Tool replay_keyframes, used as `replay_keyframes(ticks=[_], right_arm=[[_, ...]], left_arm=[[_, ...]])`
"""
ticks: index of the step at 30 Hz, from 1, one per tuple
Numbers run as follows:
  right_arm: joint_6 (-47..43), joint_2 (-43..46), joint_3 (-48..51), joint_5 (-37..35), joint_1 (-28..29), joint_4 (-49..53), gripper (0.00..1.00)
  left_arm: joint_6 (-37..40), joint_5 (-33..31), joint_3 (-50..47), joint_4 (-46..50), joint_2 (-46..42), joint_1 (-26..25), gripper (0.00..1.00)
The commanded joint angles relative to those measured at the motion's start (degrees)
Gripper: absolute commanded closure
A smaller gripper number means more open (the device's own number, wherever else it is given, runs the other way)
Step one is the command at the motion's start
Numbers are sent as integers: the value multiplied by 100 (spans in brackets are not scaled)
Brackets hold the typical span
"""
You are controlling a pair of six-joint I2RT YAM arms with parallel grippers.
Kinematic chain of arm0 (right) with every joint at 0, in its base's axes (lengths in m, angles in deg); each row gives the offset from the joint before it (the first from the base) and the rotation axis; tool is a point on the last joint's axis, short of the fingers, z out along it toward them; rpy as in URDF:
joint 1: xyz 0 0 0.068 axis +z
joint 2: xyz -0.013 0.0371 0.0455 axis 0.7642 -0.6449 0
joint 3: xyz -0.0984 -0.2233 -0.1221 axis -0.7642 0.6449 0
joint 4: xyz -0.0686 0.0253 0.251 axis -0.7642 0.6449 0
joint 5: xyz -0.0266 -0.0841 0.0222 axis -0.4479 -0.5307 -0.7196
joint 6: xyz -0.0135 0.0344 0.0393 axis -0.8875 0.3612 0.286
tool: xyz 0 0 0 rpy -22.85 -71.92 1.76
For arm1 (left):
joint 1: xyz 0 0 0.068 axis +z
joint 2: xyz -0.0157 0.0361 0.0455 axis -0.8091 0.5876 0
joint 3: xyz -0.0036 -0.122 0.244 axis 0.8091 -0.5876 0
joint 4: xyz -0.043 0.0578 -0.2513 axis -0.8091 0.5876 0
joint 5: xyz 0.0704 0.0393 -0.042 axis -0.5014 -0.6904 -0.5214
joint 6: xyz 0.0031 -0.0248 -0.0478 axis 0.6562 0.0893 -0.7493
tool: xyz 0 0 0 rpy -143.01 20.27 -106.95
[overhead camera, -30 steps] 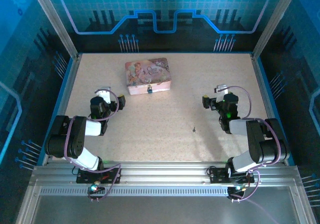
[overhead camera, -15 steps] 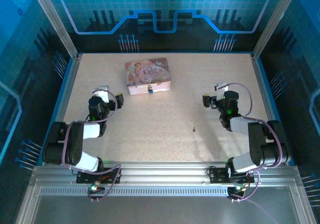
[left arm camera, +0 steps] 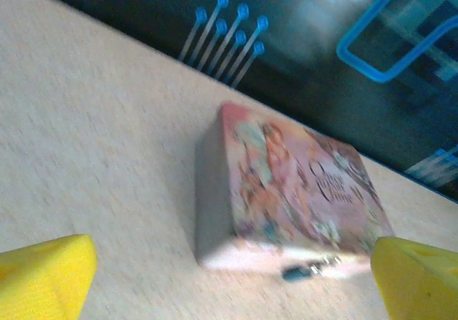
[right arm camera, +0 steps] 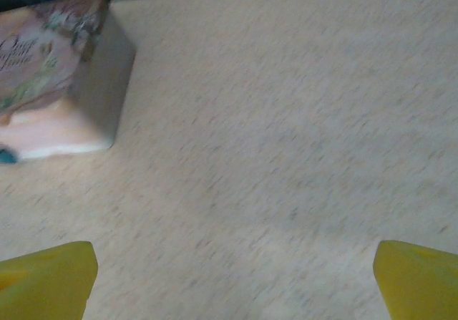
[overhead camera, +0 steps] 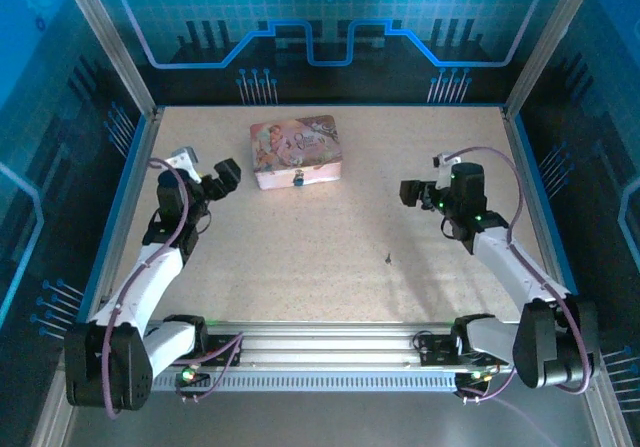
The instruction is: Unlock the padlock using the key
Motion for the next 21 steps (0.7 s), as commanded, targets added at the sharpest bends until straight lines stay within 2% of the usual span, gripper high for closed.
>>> replay_keyframes(ticks=[1, 6, 12, 18, 21], right_arm=[[570, 117, -261, 585, 396, 1830, 1], [965, -28, -262, 672, 1075, 2776, 6], [1350, -389, -102, 649, 1441, 3090, 18], [1439, -895, -39, 671, 1589, 3095, 33], [1458, -1146, -93, 657, 1651, 3096, 42]], left_arm=[[-817, 437, 29, 1034, -229, -458, 1], [-1530, 445, -226, 682, -157, -1417, 1], [-1867, 381, -129, 14, 505, -2425, 1], [-1945, 357, 113, -460, 1119, -2996, 1], [-1966, 355, 158, -552, 1296, -3092, 1]])
